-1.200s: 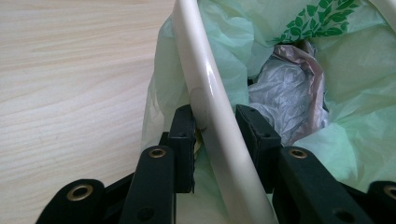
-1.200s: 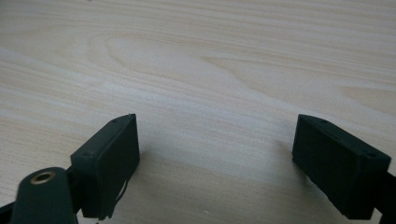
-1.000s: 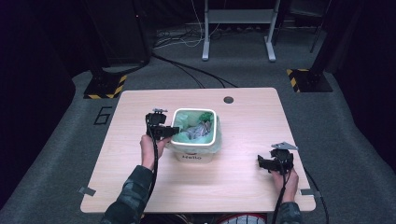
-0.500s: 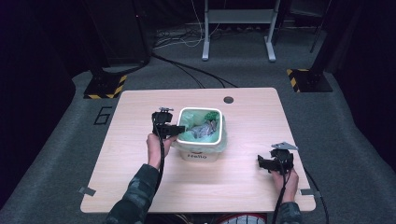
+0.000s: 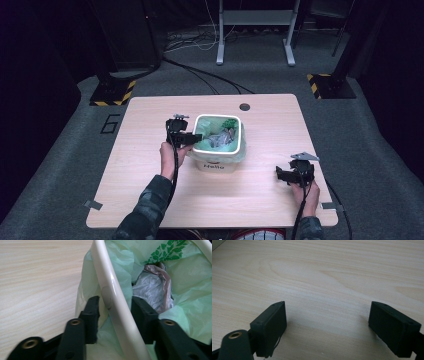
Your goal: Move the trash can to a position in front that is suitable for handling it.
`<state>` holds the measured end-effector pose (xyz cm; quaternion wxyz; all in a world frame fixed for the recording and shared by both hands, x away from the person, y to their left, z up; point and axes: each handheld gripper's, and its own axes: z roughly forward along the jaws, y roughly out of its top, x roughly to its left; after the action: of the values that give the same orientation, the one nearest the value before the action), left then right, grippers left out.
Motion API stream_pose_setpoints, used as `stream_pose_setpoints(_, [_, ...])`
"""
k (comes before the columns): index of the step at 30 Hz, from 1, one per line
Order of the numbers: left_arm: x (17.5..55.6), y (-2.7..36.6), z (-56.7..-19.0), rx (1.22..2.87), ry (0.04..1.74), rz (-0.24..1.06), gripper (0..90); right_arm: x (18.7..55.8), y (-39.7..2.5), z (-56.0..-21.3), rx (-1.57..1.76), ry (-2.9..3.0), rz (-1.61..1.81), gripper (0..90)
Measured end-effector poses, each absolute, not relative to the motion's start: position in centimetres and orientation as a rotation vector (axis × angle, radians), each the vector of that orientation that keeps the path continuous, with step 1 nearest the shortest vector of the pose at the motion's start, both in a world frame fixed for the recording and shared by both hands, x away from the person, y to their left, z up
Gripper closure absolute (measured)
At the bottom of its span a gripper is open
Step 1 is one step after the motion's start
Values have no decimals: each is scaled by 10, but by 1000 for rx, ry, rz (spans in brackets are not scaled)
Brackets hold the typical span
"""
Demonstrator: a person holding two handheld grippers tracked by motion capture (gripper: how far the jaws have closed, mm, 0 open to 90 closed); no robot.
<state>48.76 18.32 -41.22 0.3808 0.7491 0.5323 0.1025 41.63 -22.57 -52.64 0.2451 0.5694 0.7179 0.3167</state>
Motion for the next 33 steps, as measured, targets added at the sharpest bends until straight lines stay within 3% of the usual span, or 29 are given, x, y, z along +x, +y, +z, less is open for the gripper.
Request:
stream_pose_setpoints(6, [483,191,-413,1892,1338,258,289,416,-226,-526,1561,1955,861,137])
stream_pose_setpoints(10, [480,198,-410,1888,1320,263,201,416,-224,-526,1562,1964,854,109])
stream_pose_setpoints(12, [478,202,-408,1879,1317,265,171,417,-222,-525,1546,1999,833,71])
stream_pose_setpoints(17, [474,211,-403,1865,1302,277,137,414,-219,-521,1541,2030,870,71])
stream_pose_setpoints(24, [472,224,-403,1840,1321,271,51,412,-214,-487,1514,2054,1060,71])
stream_pose_setpoints(33, [472,226,-404,1841,1299,258,40,413,-194,-448,1435,2101,1143,92])
